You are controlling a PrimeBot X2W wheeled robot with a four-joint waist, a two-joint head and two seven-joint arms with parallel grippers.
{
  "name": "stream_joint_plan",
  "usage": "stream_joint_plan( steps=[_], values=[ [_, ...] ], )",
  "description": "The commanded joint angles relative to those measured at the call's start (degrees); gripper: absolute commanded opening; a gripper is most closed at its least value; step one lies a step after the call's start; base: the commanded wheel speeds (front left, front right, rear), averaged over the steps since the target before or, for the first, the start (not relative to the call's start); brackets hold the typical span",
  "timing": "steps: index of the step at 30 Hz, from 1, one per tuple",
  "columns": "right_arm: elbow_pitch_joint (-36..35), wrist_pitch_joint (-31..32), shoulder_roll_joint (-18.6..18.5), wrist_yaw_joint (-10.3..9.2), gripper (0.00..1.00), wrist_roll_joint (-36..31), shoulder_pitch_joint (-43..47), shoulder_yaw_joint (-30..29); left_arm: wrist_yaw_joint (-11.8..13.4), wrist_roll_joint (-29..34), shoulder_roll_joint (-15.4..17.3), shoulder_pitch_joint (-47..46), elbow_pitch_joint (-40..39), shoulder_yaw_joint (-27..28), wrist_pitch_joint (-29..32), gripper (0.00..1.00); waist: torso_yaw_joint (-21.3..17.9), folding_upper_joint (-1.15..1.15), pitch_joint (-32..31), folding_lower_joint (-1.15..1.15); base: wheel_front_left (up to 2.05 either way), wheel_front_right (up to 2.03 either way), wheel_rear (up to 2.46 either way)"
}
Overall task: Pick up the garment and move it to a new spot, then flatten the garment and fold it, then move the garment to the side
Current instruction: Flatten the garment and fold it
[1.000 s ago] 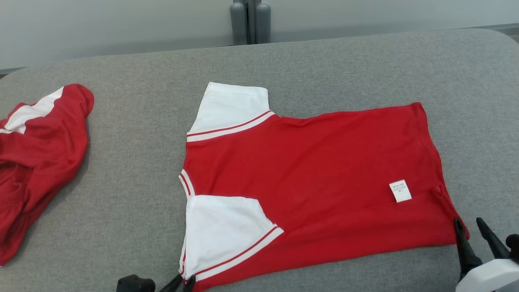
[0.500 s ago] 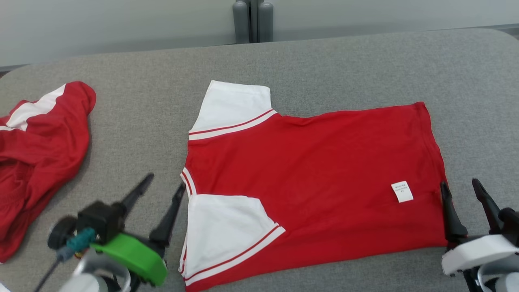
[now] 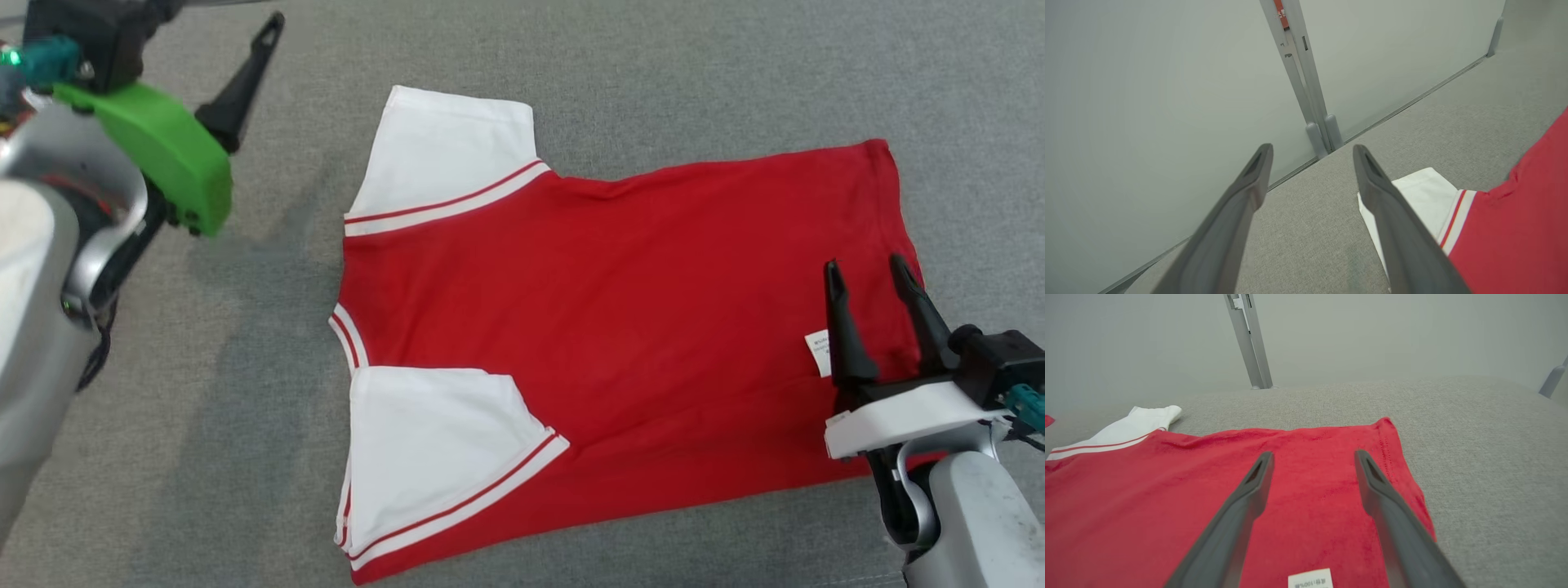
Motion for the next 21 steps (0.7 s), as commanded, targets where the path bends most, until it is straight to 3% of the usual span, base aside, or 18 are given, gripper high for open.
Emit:
stream_joint_plan(
  steps=[1,6,10,21],
  values=[
    [0.29,-0.45,0.43,-0.10,1.00,-0.40,-1.25,0.35,-0.50,-0.45,-0.88,-2.56,2.72,-0.91,1.03,1.00,-1.81,0.00,4.16,0.00,0.00,0.00,0.00],
    [1.03,-0.97,1.99,-0.10,1.00,-0.05,-3.59,1.88,-1.25,-7.30,-2.40,-11.17,11.79,-4.64,9.46,1.00,-4.84,0.00,7.21,0.00,0.00,0.00,0.00],
    [1.28,-1.12,2.78,-0.10,1.00,-0.11,-5.08,1.96,-1.28,-11.59,-0.36,-15.06,13.80,-9.93,16.23,1.00,-6.94,0.00,8.94,0.00,0.00,0.00,0.00],
    [-1.25,-1.15,4.74,-0.10,1.00,0.04,-5.89,1.66,-1.31,-16.85,4.33,-18.69,17.29,-16.15,20.15,1.00,-10.80,0.00,11.88,0.00,0.00,0.00,0.00]
  ],
)
